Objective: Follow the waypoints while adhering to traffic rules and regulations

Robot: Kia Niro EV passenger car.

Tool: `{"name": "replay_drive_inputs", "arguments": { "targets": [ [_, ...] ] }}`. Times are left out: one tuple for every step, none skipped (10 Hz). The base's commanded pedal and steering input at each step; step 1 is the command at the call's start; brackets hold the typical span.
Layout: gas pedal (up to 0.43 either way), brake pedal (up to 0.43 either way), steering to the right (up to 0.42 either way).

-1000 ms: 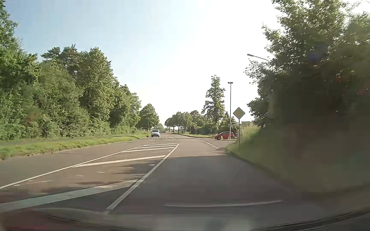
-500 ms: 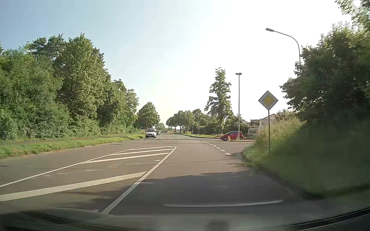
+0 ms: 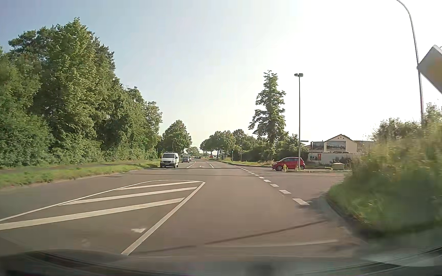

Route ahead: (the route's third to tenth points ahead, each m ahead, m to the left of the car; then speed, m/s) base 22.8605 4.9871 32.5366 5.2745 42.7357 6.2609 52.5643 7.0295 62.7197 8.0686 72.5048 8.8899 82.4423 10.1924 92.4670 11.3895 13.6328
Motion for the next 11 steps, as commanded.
{"name": "replay_drive_inputs", "arguments": {
  "targets": [
    [0.098,0.03,-0.005],
    [0.098,0.03,-0.005],
    [0.098,0.03,-0.005],
    [0.098,0.03,-0.005],
    [0.098,0.03,-0.005],
    [0.098,0.03,-0.005],
    [0.098,0.03,-0.005],
    [0.098,0.03,-0.005],
    [0.098,0.03,-0.005],
    [0.098,0.03,-0.005],
    [0.098,0.03,-0.006]
  ]
}}
